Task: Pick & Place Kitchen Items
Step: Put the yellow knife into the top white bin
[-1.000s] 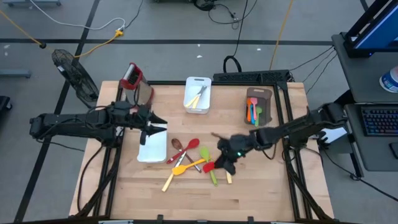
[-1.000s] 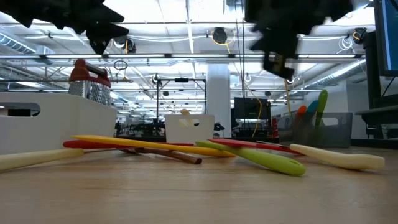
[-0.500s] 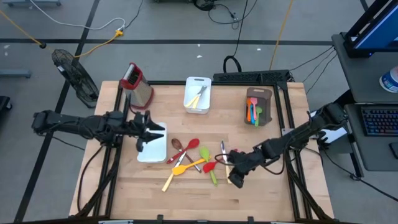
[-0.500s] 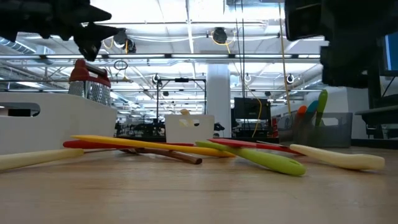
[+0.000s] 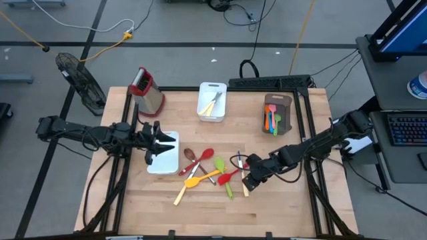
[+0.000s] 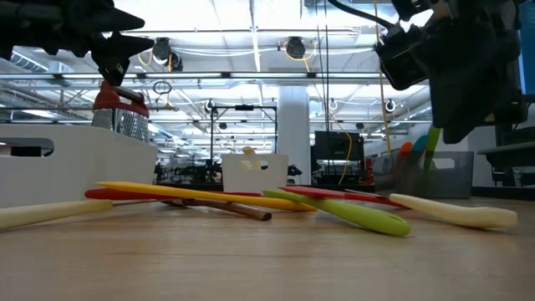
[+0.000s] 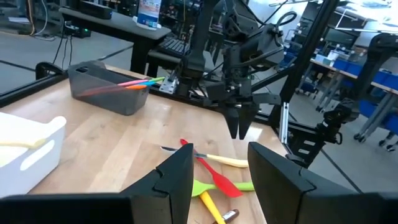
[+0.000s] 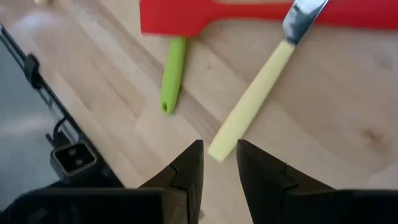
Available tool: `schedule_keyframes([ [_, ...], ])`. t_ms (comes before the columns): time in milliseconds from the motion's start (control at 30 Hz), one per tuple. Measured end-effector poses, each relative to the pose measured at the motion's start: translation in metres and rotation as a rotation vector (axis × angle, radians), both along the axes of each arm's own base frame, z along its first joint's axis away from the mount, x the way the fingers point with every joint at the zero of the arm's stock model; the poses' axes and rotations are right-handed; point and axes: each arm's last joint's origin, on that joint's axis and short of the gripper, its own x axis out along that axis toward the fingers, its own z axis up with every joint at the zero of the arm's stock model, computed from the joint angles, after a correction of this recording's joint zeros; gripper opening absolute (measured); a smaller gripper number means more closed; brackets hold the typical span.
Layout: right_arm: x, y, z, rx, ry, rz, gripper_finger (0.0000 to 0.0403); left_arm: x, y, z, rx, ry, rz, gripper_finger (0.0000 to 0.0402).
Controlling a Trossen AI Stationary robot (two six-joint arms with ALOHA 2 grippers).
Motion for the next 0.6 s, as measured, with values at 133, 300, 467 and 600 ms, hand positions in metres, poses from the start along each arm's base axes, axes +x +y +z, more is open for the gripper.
schedule_keyframes([
  [133, -0.0002, 0.0005, 0.0, -0.001, -0.002, 0.014, 0.0089, 0.0, 0.0, 0.0, -0.006, 0.001, 0.001, 0.0154],
  [300, 0.0011, -0.0025, 0.0, 0.004, 0.003, -0.023, 0.0093, 0.0, 0.0, -0.0001, -0.006, 0.001, 0.001, 0.0154],
  [467, 0.0029, -0.0076, -0.0002, -0.053, -0.014, -0.12, 0.0115, 0.0, 0.0, -0.0001, -0.006, 0.001, 0.001, 0.0154],
  [600, 0.0033, -0.0095, -0.0004, -0.092, -0.027, -0.164, 0.0137, 0.0, 0.0, -0.0001, -0.005, 0.001, 0.001, 0.0154],
])
